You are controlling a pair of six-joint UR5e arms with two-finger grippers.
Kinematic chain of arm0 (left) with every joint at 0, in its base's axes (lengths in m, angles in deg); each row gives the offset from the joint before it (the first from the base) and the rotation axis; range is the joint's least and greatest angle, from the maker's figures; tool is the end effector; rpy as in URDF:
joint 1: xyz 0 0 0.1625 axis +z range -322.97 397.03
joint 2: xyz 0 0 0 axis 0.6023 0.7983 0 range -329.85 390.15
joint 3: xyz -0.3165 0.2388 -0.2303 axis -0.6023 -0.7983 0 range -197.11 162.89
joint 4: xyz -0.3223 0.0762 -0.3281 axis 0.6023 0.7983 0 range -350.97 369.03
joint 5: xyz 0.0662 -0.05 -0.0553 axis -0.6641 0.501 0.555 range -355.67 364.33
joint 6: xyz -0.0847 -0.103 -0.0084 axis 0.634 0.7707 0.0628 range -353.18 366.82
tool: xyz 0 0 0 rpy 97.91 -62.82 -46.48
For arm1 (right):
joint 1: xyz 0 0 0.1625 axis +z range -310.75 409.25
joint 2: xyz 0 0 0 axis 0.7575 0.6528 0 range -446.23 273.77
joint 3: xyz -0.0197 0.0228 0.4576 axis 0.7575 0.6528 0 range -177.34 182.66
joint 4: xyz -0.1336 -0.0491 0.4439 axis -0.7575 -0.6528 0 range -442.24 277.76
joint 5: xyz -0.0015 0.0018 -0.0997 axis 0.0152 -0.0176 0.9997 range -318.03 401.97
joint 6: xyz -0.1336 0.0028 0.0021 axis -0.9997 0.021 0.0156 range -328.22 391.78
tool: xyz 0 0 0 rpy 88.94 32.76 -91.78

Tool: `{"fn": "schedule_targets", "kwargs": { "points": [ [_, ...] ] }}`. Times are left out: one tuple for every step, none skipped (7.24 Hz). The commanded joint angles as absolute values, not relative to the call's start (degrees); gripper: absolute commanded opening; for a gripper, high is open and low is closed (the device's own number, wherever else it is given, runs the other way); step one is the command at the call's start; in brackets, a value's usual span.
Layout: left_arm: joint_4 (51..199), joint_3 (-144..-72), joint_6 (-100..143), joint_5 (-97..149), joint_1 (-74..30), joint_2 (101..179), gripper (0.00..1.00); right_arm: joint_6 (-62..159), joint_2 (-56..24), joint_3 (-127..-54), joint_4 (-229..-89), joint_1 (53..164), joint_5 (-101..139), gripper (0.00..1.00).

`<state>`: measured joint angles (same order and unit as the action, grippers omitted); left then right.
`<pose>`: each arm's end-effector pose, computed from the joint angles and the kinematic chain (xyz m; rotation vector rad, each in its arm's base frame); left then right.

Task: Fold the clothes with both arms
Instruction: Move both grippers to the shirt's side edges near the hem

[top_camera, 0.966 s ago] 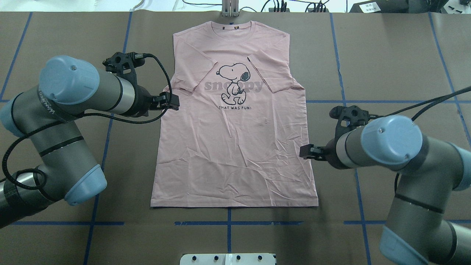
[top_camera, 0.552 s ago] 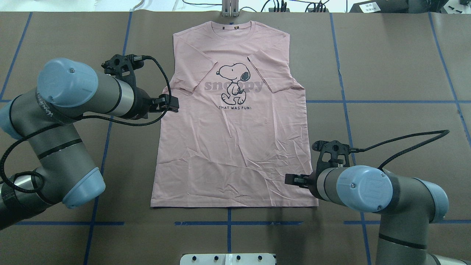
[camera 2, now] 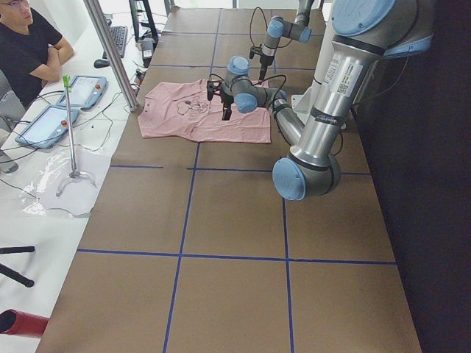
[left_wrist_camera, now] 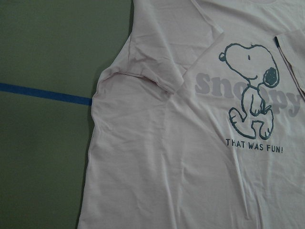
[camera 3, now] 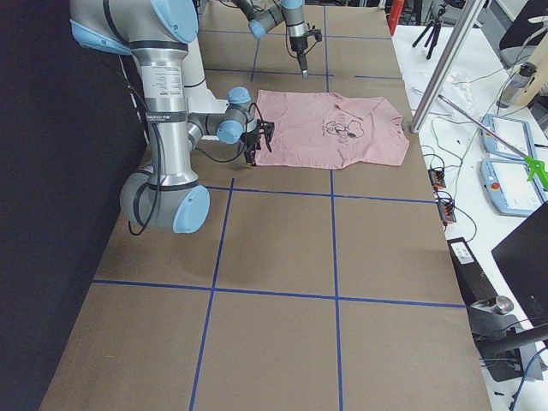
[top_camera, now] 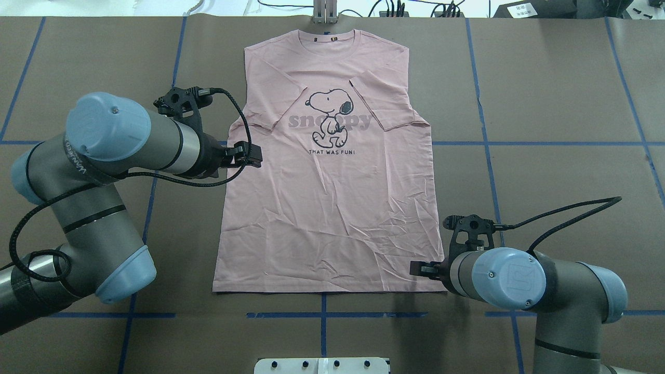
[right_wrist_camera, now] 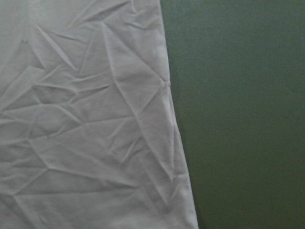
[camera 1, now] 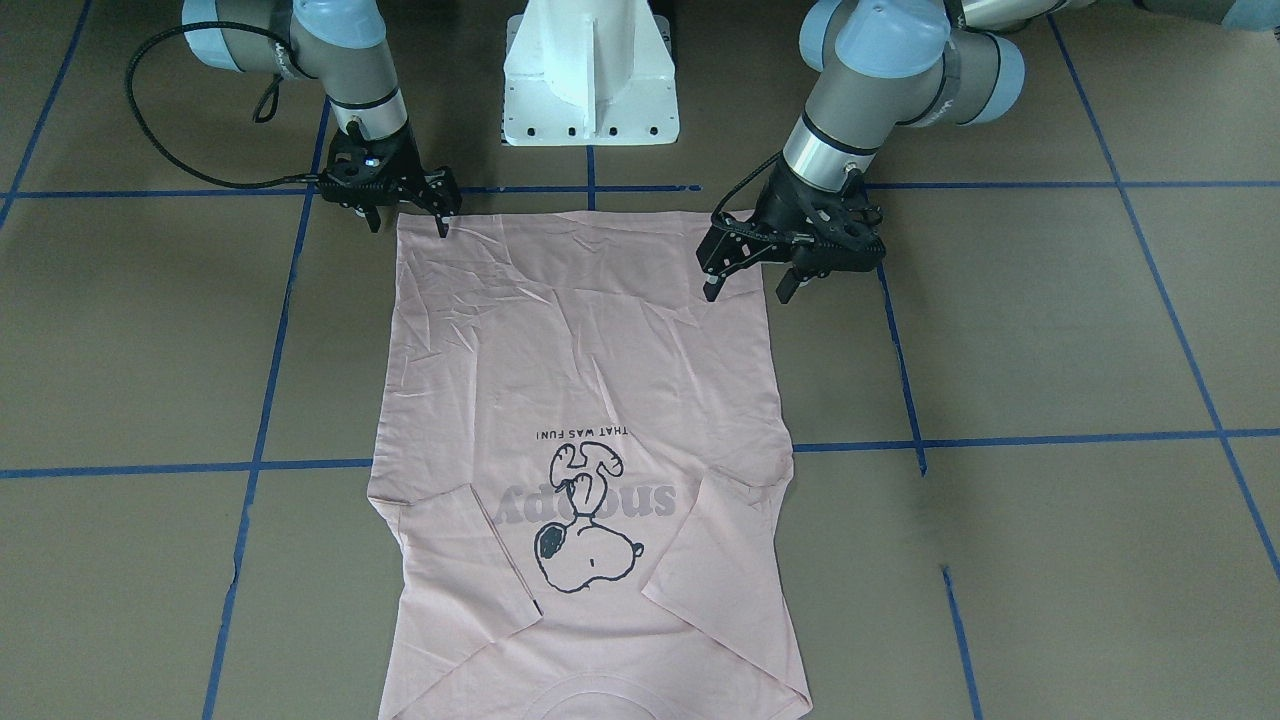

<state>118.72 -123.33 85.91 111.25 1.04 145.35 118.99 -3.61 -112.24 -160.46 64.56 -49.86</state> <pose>0.5031 -0.4821 0.2563 0.1771 1.0787 -0.2360 -0.5457 -0.2832 0.4054 0.0912 -0.7653 0.1956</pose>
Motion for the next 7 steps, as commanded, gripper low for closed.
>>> {"fn": "schedule_targets", "kwargs": {
  "points": [
    [118.7,-123.2,86.5,111.2,1.4,145.6,1.0,119.0,-2.6,-111.9,-160.5,64.5,-50.8,1.0],
    [118.7,-123.3,86.5,111.3,1.4,145.6,1.0,119.1,-2.6,-111.9,-160.5,64.4,-50.8,1.0],
    [118.8,-123.3,86.5,111.3,1.4,145.6,1.0,119.1,-2.7,-111.8,-160.5,64.1,-51.1,1.0],
    [118.7,-123.3,86.5,111.3,1.4,145.7,1.0,119.1,-2.7,-111.8,-160.5,64.0,-51.9,0.98],
    [118.7,-123.3,86.5,111.3,1.4,146.0,1.0,119.1,-2.8,-111.8,-160.5,64.0,-52.2,0.88],
    [118.7,-123.5,86.5,111.3,1.4,146.1,1.0,119.1,-2.9,-111.9,-160.5,64.0,-52.3,0.64],
    [118.7,-123.5,86.5,111.4,1.4,146.0,1.0,119.1,-2.9,-111.9,-160.5,64.0,-52.7,0.26]
  ]
}}
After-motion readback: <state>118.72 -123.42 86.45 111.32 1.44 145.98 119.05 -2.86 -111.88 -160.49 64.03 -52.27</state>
